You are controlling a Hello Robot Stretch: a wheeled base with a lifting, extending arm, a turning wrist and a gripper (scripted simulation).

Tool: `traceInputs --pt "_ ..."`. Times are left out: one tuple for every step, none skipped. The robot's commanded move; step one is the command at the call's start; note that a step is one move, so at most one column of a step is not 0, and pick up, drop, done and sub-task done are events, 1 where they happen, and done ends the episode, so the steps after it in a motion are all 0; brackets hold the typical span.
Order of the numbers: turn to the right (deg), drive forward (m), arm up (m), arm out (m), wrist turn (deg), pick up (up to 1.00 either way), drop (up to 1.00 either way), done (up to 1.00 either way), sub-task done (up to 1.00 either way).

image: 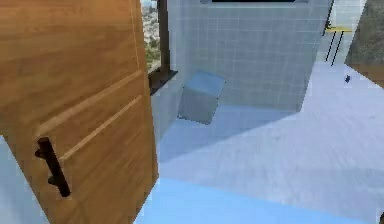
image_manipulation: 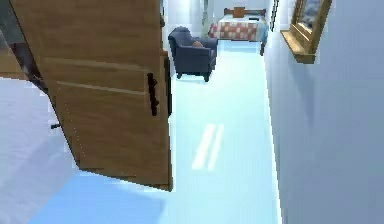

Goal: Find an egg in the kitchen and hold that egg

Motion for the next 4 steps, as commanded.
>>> traceInputs --pt "15.0 0.00 0.00 0.00 0.0 0.00 0.00 0.00 0.00" --pt "0.0 0.05 0.00 0.00 0.0 0.00 0.00 0.00 0.00" --pt "21.0 0.00 0.00 0.00 0.0 0.00 0.00 0.00 0.00" --pt "0.0 1.00 0.00 0.00 0.0 0.00 0.00 0.00 0.00"
